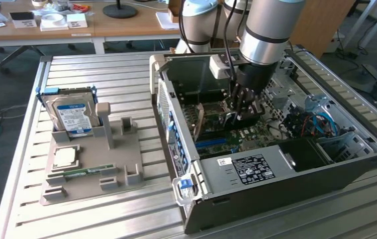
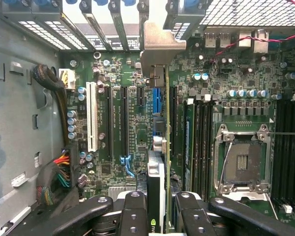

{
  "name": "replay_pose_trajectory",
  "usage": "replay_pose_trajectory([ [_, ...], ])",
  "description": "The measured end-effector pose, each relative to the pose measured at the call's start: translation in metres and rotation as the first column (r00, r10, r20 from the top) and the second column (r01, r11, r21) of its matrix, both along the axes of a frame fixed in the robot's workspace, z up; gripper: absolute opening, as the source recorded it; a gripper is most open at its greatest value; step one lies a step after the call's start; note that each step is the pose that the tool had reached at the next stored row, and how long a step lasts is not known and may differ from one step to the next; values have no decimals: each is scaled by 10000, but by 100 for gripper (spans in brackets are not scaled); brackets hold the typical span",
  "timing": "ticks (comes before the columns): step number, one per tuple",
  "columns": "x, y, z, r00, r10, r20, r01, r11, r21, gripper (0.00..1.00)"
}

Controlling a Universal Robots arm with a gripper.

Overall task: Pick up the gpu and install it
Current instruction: 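Insert the gpu into the slot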

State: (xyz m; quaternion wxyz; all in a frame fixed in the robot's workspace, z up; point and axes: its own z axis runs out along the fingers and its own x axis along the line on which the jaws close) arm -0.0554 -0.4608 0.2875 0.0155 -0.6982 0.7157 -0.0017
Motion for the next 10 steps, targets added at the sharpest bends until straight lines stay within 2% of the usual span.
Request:
replay_pose_trajectory([
  [10,-13,0,-41,10000,3,1,-3,10000,-3,27],
])
